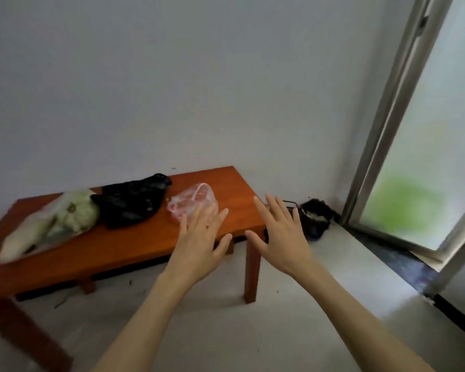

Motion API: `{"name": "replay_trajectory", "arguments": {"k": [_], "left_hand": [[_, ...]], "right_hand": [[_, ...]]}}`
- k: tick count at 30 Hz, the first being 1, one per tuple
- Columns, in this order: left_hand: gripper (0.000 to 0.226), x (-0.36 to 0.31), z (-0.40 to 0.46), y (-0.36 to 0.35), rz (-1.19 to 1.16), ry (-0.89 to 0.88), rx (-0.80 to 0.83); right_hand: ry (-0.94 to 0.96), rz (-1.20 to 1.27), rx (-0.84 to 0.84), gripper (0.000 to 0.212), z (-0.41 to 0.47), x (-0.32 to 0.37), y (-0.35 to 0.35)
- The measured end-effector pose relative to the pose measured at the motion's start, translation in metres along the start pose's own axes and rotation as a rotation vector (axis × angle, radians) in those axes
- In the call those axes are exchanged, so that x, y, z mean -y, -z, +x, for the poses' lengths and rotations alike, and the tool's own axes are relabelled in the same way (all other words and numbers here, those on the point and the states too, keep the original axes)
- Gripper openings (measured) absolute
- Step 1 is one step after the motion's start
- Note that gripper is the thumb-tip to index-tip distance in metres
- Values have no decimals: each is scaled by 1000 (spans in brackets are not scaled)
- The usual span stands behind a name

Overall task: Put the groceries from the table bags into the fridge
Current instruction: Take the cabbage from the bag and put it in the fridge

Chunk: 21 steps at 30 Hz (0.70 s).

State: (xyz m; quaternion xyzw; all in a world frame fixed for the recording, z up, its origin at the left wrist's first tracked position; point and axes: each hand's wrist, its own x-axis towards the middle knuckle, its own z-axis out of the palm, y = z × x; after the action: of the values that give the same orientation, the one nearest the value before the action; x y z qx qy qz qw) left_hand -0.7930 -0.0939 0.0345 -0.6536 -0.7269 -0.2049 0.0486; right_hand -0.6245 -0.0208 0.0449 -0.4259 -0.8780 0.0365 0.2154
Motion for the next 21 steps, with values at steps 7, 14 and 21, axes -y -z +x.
{"name": "replay_trajectory", "arguments": {"k": [7,14,21], "left_hand": [[56,146,14,21,62,277,14],[54,257,0,31,10,484,10],[49,385,-17,30,-8,574,-22]], "right_hand": [[220,121,144,67,109,97,-83],[365,176,255,67,181,181,-150],[416,196,380,65,236,262,-226]]}}
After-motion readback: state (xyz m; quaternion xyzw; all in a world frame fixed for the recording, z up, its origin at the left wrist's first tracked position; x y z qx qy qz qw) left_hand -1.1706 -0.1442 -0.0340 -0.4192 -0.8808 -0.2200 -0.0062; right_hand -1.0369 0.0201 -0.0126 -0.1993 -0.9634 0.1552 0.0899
